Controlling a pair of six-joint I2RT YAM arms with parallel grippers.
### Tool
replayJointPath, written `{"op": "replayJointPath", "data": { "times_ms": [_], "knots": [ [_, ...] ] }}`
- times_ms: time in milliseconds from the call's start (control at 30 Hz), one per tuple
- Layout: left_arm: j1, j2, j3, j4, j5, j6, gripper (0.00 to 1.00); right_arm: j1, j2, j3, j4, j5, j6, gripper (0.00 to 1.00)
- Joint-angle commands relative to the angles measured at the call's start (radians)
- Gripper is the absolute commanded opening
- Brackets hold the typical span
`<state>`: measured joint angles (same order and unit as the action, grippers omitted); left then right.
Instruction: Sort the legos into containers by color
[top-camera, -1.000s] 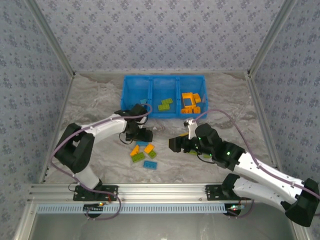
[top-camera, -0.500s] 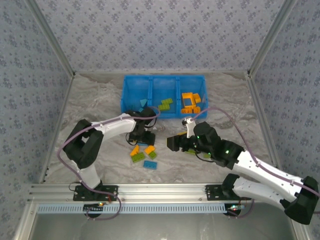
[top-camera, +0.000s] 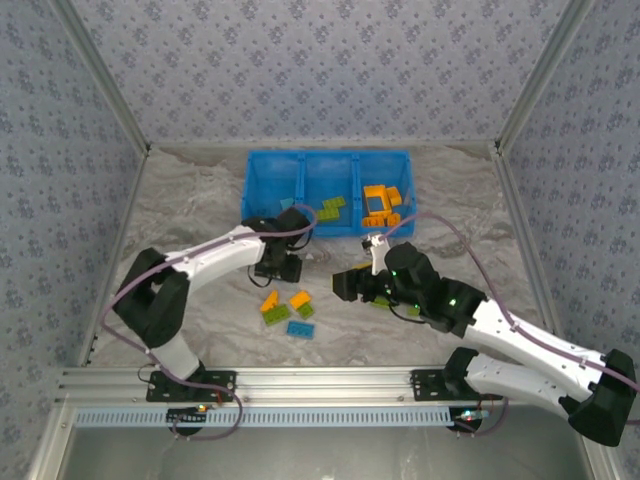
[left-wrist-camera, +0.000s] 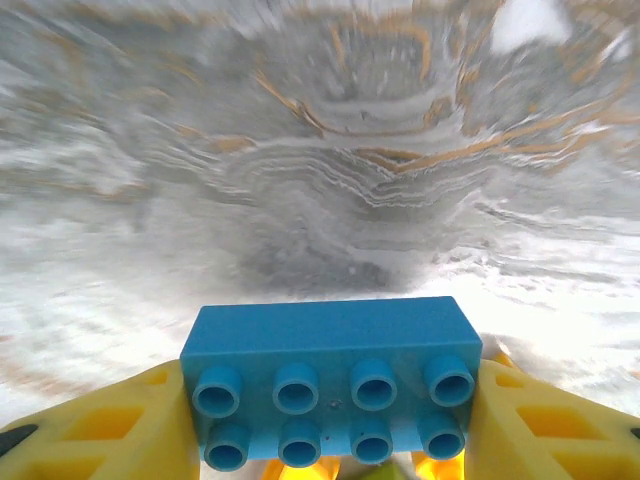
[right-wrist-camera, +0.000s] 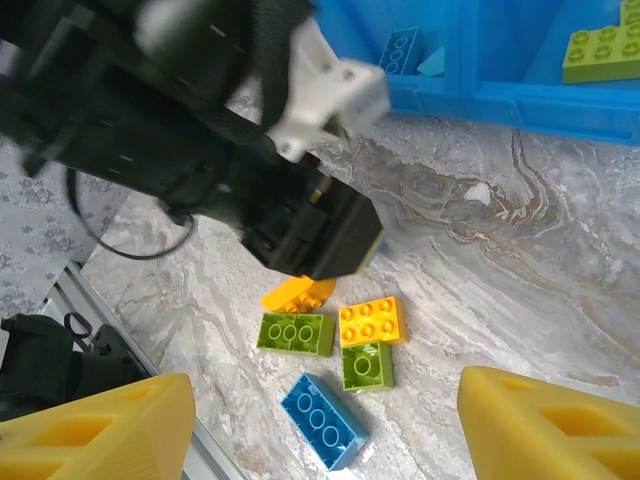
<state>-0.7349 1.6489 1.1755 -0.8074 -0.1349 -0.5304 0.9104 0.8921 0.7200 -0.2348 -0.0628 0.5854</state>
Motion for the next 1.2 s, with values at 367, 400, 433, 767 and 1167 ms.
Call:
{"op": "replayJointPath", "data": {
  "times_ms": [367, 400, 433, 767, 1167],
  "knots": [
    [0.281, 0.123, 0.473, 0.016, -0.070, 0.186, 0.56, 0.011, 0.091, 0.120, 0.068, 0.042, -0.030, 0.71],
    [0.295, 0.169, 0.513, 0.023, -0.064, 0.195, 0.56, 0.012, 0.097, 0.125, 0.068, 0.047, -0.029, 0.71],
    [0.307, 0.216, 0.560, 0.024, -0.052, 0.201, 0.56, 0.014, 0.100, 0.127, 0.067, 0.052, -0.027, 0.71],
    [0.332, 0.568, 0.931, -0.081, -0.080, 0.171, 0.56, 0.017, 0.099, 0.119, 0.062, 0.087, -0.013, 0.71],
    [0.338, 0.653, 0.880, -0.082, -0.041, 0.102, 0.65, 0.015, 0.094, 0.142, -0.186, 0.323, 0.105, 0.69]
  ]
}}
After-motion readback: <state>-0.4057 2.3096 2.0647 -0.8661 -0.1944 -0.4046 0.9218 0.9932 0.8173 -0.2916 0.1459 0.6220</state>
